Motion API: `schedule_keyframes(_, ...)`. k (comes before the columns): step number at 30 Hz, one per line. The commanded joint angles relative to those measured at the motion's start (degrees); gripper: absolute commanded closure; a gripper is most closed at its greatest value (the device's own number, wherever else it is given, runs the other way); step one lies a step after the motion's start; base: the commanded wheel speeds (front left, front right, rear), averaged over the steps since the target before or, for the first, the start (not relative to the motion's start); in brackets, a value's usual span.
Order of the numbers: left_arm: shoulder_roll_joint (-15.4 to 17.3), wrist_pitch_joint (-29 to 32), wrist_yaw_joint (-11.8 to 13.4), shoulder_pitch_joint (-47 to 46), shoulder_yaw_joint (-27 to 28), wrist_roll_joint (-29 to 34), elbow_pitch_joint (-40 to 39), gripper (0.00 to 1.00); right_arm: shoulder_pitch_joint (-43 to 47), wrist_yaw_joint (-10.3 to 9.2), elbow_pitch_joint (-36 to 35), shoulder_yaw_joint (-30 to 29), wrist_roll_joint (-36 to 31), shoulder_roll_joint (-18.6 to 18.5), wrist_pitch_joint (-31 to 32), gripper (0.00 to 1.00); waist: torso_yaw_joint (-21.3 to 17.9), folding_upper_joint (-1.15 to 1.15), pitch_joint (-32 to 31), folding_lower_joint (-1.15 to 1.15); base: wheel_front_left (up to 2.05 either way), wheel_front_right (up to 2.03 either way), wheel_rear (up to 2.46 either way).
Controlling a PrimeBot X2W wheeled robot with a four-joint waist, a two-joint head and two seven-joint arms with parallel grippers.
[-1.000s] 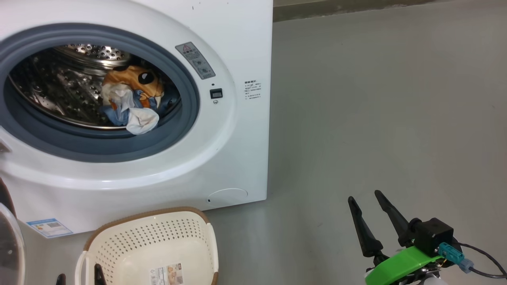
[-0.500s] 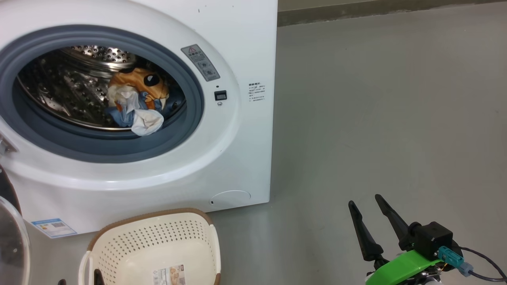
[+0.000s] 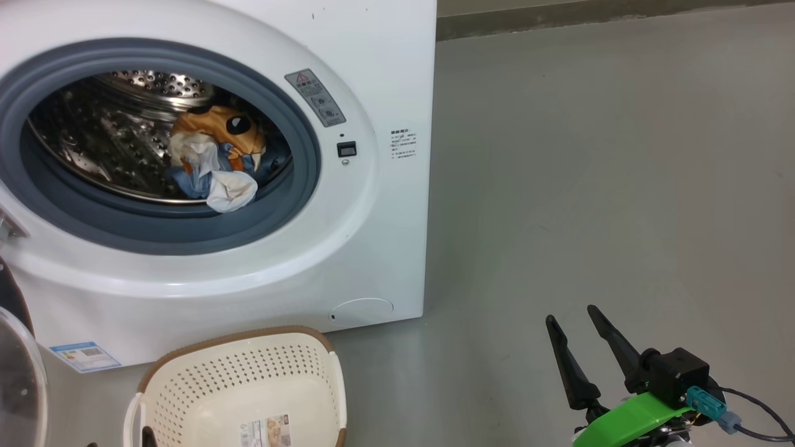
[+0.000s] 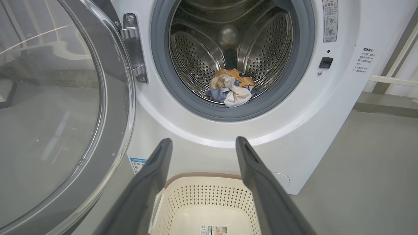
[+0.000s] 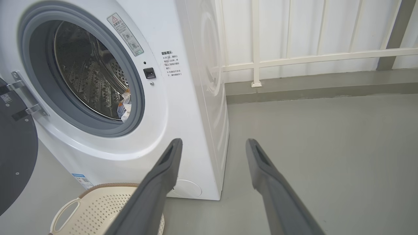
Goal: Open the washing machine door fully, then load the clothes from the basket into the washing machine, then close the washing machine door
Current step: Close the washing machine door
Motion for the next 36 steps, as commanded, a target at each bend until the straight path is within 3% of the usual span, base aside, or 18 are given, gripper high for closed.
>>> schedule_keyframes(1,0.35,-0.3,-0.34,-1.6,2.16,0.95,-0.95,0.0,-0.48,0.36,-1.25,1.49,-0.14,0.11,-0.28,0.0,-0.07,0.0,0.04,0.0,-0.14,0.14,0.0)
schedule_keyframes(10,0.35,-0.3,-0.38,-2.29,2.82,0.9,-0.21,0.0,-0.56,0.36,-1.37,1.07,-0.18,0.26,-0.28,0.0,-0.06,0.0,0.58,0.0,-0.77,0.77,0.0)
schedule_keyframes(25,0.35,-0.3,-1.02,-3.96,3.25,0.61,-0.07,0.0,-0.86,0.36,-1.48,0.37,-0.32,0.17,-0.28,0.0,0.66,0.0,1.59,0.0,-1.67,1.67,0.0)
schedule_keyframes(36,0.35,-0.3,-1.98,-4.94,3.69,0.79,0.88,0.0,-0.67,0.36,-1.82,0.13,-0.63,0.33,-0.28,0.0,1.67,0.0,1.43,0.0,-0.36,0.36,0.0)
